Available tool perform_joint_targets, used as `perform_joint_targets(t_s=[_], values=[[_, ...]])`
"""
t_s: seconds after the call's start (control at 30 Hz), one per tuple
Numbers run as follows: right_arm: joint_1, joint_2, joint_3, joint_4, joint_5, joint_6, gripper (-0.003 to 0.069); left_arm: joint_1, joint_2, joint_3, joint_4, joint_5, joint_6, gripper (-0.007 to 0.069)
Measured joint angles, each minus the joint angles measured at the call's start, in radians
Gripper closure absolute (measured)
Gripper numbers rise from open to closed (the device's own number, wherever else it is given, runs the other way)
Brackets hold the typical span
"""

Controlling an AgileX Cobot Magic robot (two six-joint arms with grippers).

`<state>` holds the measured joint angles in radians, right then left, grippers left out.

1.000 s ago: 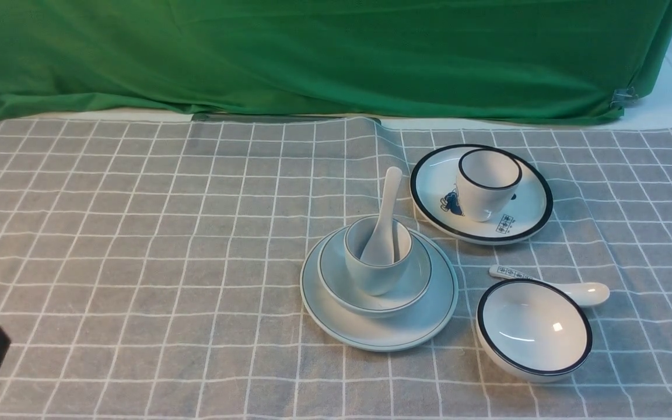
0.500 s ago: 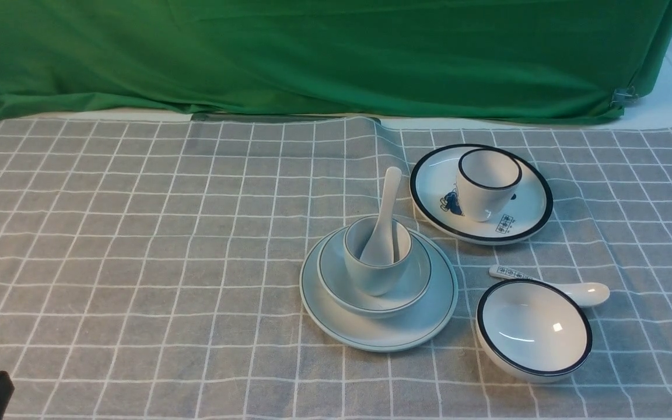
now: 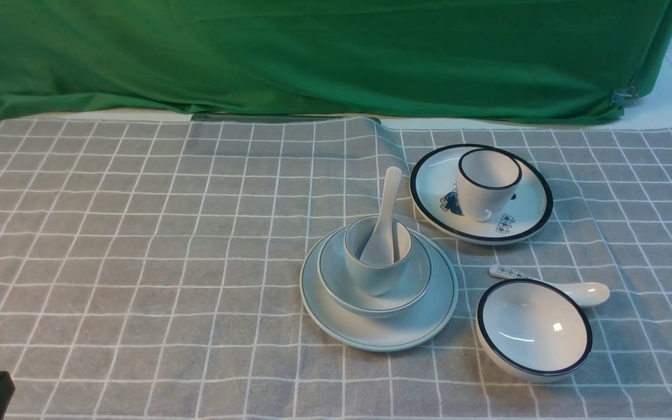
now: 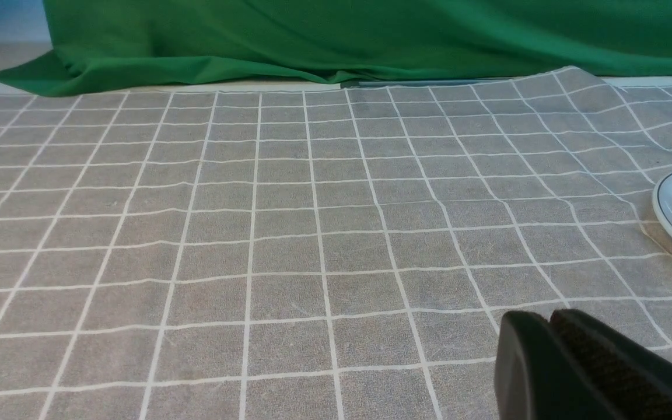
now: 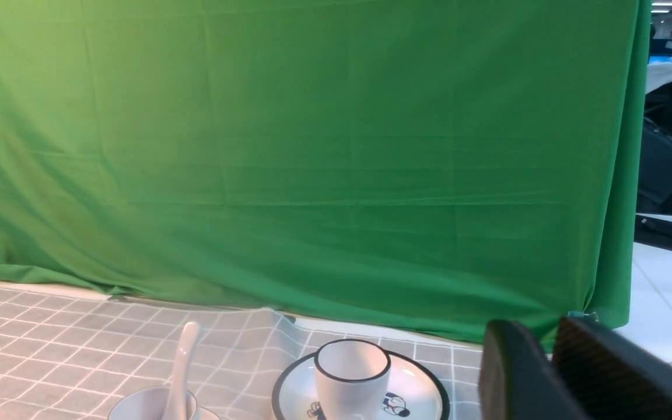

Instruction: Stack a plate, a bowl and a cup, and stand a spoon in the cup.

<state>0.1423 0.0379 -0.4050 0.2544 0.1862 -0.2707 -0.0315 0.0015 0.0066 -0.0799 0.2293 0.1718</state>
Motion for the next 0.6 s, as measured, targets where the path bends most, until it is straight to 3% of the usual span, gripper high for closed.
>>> perform_joint_targets(t_s=[0.2,0.4,0.6], values=[[0.0,0.002,0.004,-0.043,-0.005,0.009,0.0487,0.0,0.0,0.0,0.0,0.0,0.0,0.0607],[0.0,0.058,0.01,-0.285,0.034,0.237,0.0477,0.0,0.0,0.0,0.0,0.0,0.0,0.0607],[0.0,0.103,0.01,-0.326,0.039,0.285,0.0466,0.0,0.0,0.0,0.0,0.0,0.001,0.0607]])
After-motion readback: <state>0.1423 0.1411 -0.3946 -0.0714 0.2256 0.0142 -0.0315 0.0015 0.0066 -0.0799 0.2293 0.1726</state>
